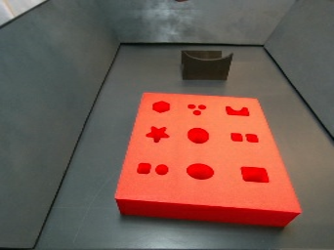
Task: Pick up the 3 prong object. Move up. Place the 3 prong object on the fixture. Regrasp the 3 prong object. Move to above the board. Insert the 3 prong object.
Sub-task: Place the 3 prong object on the fixture.
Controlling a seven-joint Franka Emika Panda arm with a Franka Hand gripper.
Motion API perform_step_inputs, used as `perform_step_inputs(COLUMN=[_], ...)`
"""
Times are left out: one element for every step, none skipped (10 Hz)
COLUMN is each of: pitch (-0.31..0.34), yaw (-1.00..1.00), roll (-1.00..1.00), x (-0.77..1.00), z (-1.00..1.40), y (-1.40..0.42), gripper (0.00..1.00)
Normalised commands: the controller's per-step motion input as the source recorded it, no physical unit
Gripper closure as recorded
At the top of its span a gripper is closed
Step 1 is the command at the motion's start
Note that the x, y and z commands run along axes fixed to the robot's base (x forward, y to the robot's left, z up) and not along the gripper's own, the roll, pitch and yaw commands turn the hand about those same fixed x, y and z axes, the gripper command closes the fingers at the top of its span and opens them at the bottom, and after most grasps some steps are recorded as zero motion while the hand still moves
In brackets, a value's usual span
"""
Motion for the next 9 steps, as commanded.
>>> perform_step_inputs(pitch=[0.006,0.027,0.051,0.07,0.138,0.163,0.167,0.168,0.164], yaw=[-1.0,-1.0,-1.0,-1.0,-1.0,-0.91,-0.57,-0.32,-0.21], roll=[0.03,0.03,0.05,0.06,0.1,0.12,0.12,0.12,0.1], x=[1.0,1.0,1.0,1.0,1.0,1.0,1.0,1.0,1.0], z=[0.19,0.17,0.15,0.13,0.1,0.09,0.06,0.05,0.04], y=[-0.67,-0.58,-0.51,-0.46,-0.35,-0.3,-0.23,-0.18,-0.14], gripper=[1.0,1.0,1.0,1.0,1.0,1.0,1.0,1.0,1.0])
